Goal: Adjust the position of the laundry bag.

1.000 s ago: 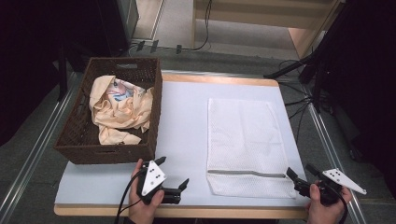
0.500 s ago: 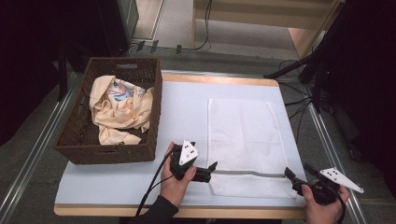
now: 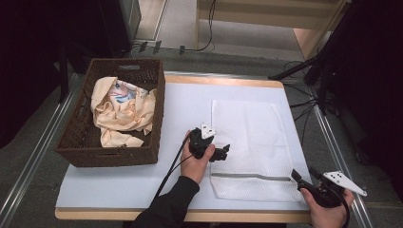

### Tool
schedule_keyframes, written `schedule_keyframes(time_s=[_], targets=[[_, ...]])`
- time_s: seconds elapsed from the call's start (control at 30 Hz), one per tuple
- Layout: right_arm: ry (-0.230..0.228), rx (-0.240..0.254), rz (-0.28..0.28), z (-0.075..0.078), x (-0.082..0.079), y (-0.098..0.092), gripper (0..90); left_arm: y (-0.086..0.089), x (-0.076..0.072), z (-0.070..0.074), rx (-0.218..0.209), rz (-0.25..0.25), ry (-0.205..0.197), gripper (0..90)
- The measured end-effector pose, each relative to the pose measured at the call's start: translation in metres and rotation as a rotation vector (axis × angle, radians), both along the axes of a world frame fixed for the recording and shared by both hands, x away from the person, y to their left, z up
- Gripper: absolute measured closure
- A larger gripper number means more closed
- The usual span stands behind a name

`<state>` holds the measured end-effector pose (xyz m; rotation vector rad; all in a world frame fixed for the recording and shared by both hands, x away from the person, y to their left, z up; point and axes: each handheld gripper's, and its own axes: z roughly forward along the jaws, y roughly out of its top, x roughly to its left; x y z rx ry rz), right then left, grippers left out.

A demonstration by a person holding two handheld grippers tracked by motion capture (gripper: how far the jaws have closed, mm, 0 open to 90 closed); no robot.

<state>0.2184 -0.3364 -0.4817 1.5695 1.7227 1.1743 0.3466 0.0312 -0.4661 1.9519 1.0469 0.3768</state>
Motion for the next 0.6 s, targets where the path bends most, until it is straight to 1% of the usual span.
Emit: schedule_keyframes(time_s=[0.03,0.07,0.1,0.13,0.17,0.2,0.23,0.27,0.3,0.33,0.37,0.4,0.43,0.5,0.53,0.57,0.6], targets=[[0.000,0.000,0.000,0.000,0.000,0.000,29.3,0.000,0.000,0.000,0.000,0.000,0.000,7.2],[0.008,-0.006,-0.015,0.000,0.001,0.001,31.9,-0.002,0.003,0.000,0.004,0.003,0.009,7.2],[0.015,-0.011,-0.021,0.000,0.001,0.001,33.1,-0.002,0.003,0.000,0.004,0.003,0.009,7.2],[0.021,-0.017,-0.029,0.000,0.002,0.002,34.3,-0.003,0.005,-0.001,0.010,0.005,0.011,7.2],[0.027,-0.025,-0.037,0.000,0.002,0.003,35.5,-0.003,0.007,-0.002,0.031,0.023,0.020,7.2],[0.027,-0.025,-0.037,0.000,0.002,0.003,35.5,-0.003,0.007,-0.002,0.031,0.023,0.020,7.5],[0.029,-0.042,-0.050,0.000,0.002,0.005,37.0,-0.005,0.010,-0.004,0.073,0.053,0.023,9.5],[0.031,-0.042,-0.055,-0.001,0.002,0.005,37.9,-0.005,0.010,-0.004,0.073,0.053,0.023,12.9],[0.030,-0.045,-0.053,-0.001,0.002,0.004,38.8,-0.007,0.014,-0.007,0.112,0.101,0.048,14.8],[0.034,-0.041,-0.056,-0.001,0.002,0.004,40.2,-0.007,0.017,-0.008,0.120,0.113,0.069,14.5],[0.034,-0.045,-0.054,-0.002,0.003,0.002,41.1,-0.007,0.018,-0.009,0.118,0.120,0.081,14.6],[0.034,-0.045,-0.054,-0.002,0.003,0.002,41.1,-0.007,0.018,-0.009,0.118,0.120,0.081,14.7],[0.048,-0.043,-0.059,-0.004,0.004,0.001,42.9,-0.008,0.021,-0.009,0.126,0.140,0.088,16.2],[0.056,-0.037,-0.058,-0.004,0.004,0.000,44.1,-0.009,0.022,-0.008,0.130,0.143,0.093,21.0],[0.061,-0.031,-0.054,-0.005,0.005,-0.001,45.7,-0.010,0.023,-0.008,0.134,0.138,0.102,21.0],[0.068,-0.024,-0.048,-0.005,0.006,-0.001,47.5,-0.011,0.024,-0.009,0.132,0.126,0.108,22.9],[0.073,-0.018,-0.037,-0.005,0.008,-0.002,49.9,-0.013,0.024,-0.009,0.136,0.124,0.103,23.3]])
